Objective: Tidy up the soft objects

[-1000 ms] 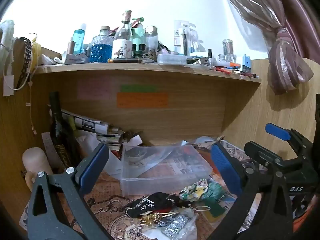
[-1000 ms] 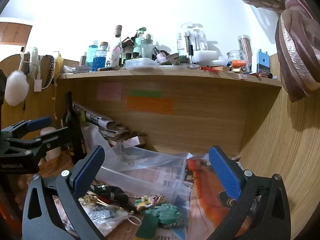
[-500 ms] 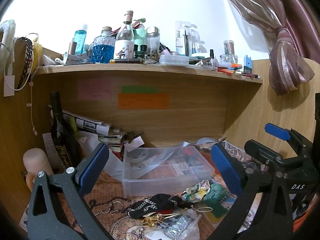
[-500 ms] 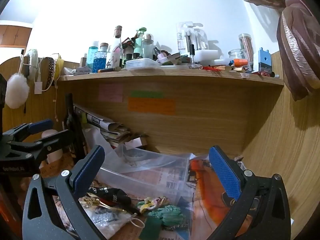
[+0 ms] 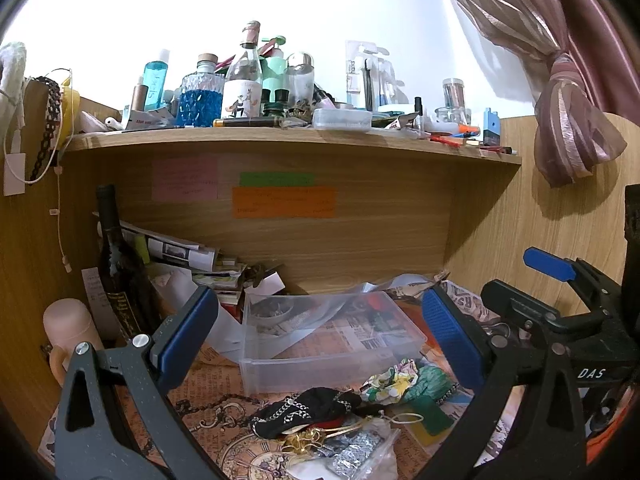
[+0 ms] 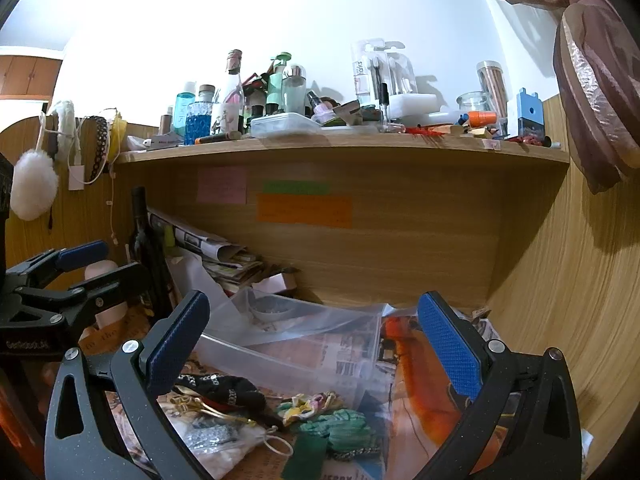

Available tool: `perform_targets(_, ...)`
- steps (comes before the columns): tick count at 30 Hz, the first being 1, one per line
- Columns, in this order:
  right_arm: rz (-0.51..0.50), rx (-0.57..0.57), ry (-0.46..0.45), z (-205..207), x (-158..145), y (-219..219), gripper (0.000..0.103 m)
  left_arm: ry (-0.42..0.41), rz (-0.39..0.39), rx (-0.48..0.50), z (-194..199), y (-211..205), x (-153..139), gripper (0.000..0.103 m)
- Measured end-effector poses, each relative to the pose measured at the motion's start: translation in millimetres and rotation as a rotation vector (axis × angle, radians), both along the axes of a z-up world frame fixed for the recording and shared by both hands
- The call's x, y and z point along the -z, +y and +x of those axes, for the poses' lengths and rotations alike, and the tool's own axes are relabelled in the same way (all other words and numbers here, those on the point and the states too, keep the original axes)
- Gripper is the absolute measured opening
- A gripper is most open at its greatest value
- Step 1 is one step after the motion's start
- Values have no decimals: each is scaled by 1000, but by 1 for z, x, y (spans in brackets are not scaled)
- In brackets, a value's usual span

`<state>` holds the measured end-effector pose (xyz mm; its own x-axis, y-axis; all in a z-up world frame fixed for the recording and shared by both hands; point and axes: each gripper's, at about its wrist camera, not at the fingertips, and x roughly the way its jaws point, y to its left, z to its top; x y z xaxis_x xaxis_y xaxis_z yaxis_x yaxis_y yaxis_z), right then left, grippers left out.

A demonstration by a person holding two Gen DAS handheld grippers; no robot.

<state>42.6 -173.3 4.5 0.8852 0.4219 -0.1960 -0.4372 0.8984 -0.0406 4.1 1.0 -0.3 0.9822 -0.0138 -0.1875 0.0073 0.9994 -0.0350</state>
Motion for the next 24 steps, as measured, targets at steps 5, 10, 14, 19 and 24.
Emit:
perform_targets(5, 7, -1, 2, -1, 0, 0, 103, -7, 5, -2, -2, -1, 0, 103)
perform_targets(10, 11, -4, 2, -1, 0, -1, 103, -7, 5, -1, -2, -1, 0, 103)
perform_targets(14, 13, -3, -1, -2, 0, -1, 103, -7, 4, 0, -2, -1, 0, 103)
perform_targets(19, 16, -3, 0, -2, -1, -1, 103, -7, 5, 0, -2, -1, 0, 103)
perform_targets(24, 20, -2, 2, -3, -1, -1, 103, -5, 3, 1, -2, -1, 0, 103)
